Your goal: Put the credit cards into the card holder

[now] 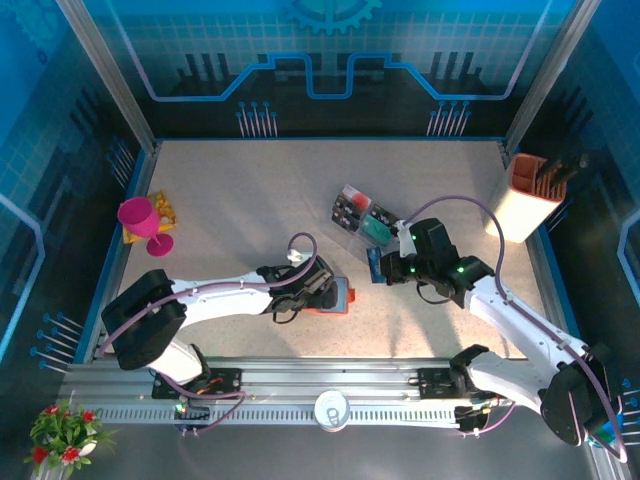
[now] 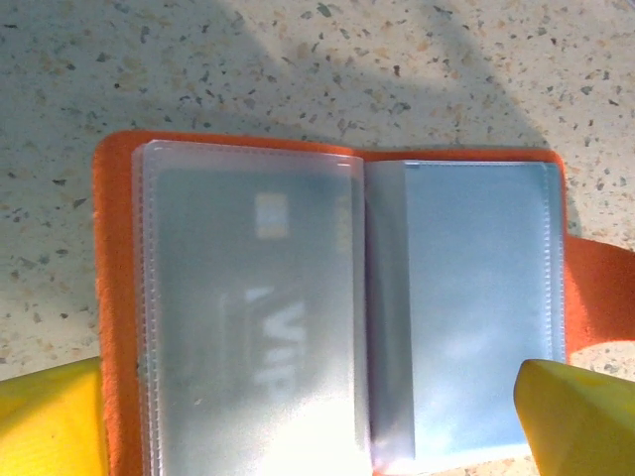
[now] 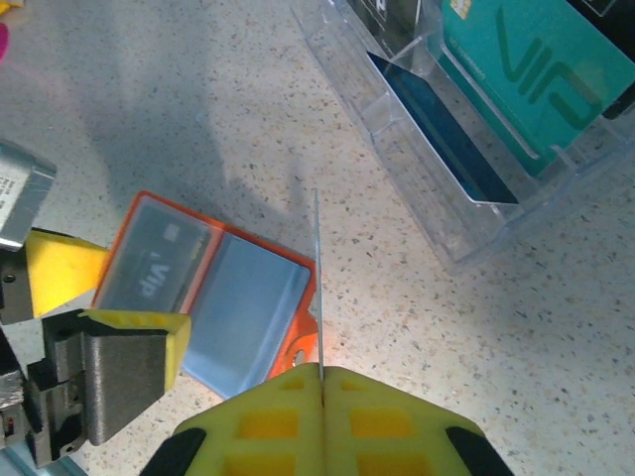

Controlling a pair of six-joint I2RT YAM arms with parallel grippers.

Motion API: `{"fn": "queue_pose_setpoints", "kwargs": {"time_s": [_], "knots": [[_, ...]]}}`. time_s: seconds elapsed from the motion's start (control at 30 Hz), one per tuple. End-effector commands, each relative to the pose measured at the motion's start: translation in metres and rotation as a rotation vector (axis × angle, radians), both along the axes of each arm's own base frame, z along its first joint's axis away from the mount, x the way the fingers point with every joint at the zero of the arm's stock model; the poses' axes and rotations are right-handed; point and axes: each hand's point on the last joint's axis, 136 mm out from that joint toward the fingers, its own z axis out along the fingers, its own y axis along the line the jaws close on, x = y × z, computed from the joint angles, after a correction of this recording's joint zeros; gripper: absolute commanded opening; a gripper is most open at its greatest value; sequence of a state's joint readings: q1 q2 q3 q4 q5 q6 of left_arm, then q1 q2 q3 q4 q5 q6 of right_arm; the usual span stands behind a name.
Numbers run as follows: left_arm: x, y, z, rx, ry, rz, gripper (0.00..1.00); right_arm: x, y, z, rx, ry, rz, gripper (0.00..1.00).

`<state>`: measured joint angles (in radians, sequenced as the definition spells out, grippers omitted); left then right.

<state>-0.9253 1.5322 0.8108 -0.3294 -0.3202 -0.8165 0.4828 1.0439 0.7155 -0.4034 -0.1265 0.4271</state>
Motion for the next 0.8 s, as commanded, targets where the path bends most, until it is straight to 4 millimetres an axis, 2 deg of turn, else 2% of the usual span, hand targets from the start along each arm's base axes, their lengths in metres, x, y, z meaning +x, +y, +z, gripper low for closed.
{"fn": "queue_pose_setpoints", "kwargs": {"time_s": [0.0,0.17,0.3,0.53,0.77], "knots": [[0.001,0.013,0.012,0.029,-0.029,0.049,0.99,0.002,0.01,0.001,0.092,0.015,0.0,0.0],[0.004,0.03,0.026,0.053,-0.069,0.064,0.99,0.004,0.027,0.0,0.22,0.04,0.002,0.0],[0.01,0.044,0.027,0.073,-0.07,0.08,0.99,0.005,0.038,-0.004,0.32,0.069,-0.01,0.0],[0.017,0.059,0.02,0.105,-0.059,0.086,0.99,0.008,0.049,-0.015,0.446,0.085,-0.078,0.0],[0.014,0.068,0.004,0.138,-0.034,0.087,0.99,0.007,0.063,-0.029,0.464,0.066,-0.11,0.0]]}}
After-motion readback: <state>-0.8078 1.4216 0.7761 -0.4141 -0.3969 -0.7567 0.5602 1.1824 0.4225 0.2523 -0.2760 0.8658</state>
